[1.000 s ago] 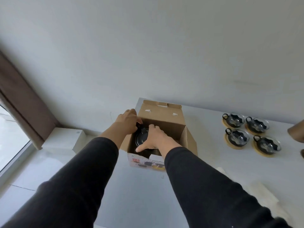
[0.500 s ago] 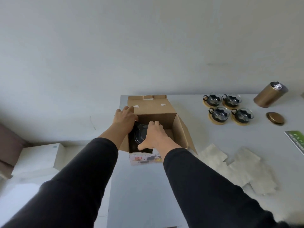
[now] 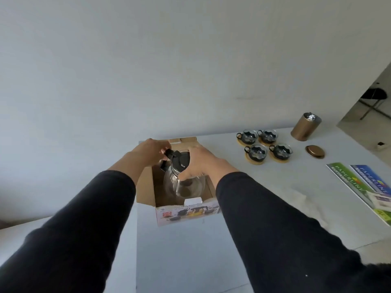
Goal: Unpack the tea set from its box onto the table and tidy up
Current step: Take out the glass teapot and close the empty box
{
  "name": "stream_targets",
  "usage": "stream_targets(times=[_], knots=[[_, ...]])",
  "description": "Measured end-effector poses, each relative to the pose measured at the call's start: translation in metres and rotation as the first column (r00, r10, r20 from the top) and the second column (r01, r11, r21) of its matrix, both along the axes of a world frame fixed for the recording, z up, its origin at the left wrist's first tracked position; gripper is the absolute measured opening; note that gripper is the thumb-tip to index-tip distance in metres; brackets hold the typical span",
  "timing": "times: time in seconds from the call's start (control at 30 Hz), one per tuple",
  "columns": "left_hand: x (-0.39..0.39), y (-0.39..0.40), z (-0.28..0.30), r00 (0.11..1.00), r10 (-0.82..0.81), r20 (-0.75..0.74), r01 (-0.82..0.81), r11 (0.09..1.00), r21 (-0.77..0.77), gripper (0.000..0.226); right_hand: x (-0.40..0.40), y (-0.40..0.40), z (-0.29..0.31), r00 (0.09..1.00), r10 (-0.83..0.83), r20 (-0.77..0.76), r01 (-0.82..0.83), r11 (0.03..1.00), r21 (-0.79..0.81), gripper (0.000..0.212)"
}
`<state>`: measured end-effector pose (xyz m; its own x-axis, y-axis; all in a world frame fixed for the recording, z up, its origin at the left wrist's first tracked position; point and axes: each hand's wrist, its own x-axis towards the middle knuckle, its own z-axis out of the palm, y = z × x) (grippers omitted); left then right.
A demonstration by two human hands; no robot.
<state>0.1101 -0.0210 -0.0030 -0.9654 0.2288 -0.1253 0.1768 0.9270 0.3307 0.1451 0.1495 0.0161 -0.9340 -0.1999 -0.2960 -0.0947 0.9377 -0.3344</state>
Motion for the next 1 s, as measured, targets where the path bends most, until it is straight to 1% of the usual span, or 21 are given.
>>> stream_targets(times=[0.07, 0.1, 0.2, 0.3, 0.47, 0.57, 0.7, 0.8, 0.9, 1.0], knots=[[-0.005, 0.007, 0.018, 1.000, -0.007, -0.018, 0.008, 0.999, 0.032, 0.029, -0.003, 0.008, 0.021, 0.999, -0.025, -0.020, 0.026, 1.000, 0.011, 0.075], [-0.008, 0.012, 0.028, 1.000, -0.012, -0.028, 0.014, 0.999, 0.053, 0.028, -0.006, 0.013, 0.031, 0.999, -0.037, -0.031, 0.038, 0.999, 0.021, 0.072], [-0.020, 0.029, 0.054, 0.997, -0.039, -0.071, 0.047, 0.993, 0.105, 0.025, -0.012, 0.031, 0.062, 0.997, -0.062, -0.055, 0.063, 0.998, 0.023, 0.073], [-0.035, 0.053, 0.074, 0.990, -0.052, -0.132, 0.072, 0.985, 0.156, 0.025, -0.020, 0.056, 0.084, 0.990, -0.109, -0.095, 0.110, 0.994, 0.005, 0.067], [-0.064, 0.099, 0.080, 0.987, -0.044, -0.155, 0.077, 0.974, 0.212, 0.028, -0.045, 0.095, 0.092, 0.973, -0.162, -0.167, 0.162, 0.987, -0.012, 0.067], [-0.082, 0.127, 0.071, 0.991, 0.009, -0.134, 0.024, 0.970, 0.242, 0.029, -0.064, 0.117, 0.082, 0.968, -0.168, -0.189, 0.166, 0.986, -0.029, 0.070], [-0.115, 0.162, 0.044, 0.993, 0.067, -0.096, -0.042, 0.969, 0.244, 0.035, -0.101, 0.148, 0.055, 0.974, -0.151, -0.171, 0.145, 0.988, -0.048, 0.076], [-0.143, 0.185, 0.020, 0.993, 0.113, -0.024, -0.104, 0.965, 0.241, 0.035, -0.135, 0.168, 0.028, 0.977, -0.146, -0.158, 0.138, 0.988, -0.065, 0.078], [-0.165, 0.206, -0.004, 0.979, 0.195, 0.057, -0.203, 0.934, 0.294, 0.036, -0.164, 0.185, -0.001, 0.981, -0.133, -0.142, 0.123, 0.989, -0.078, 0.079], [-0.181, 0.220, -0.025, 0.965, 0.222, 0.138, -0.254, 0.920, 0.298, 0.039, -0.187, 0.196, -0.030, 0.985, -0.116, -0.128, 0.104, 0.990, -0.097, 0.079]])
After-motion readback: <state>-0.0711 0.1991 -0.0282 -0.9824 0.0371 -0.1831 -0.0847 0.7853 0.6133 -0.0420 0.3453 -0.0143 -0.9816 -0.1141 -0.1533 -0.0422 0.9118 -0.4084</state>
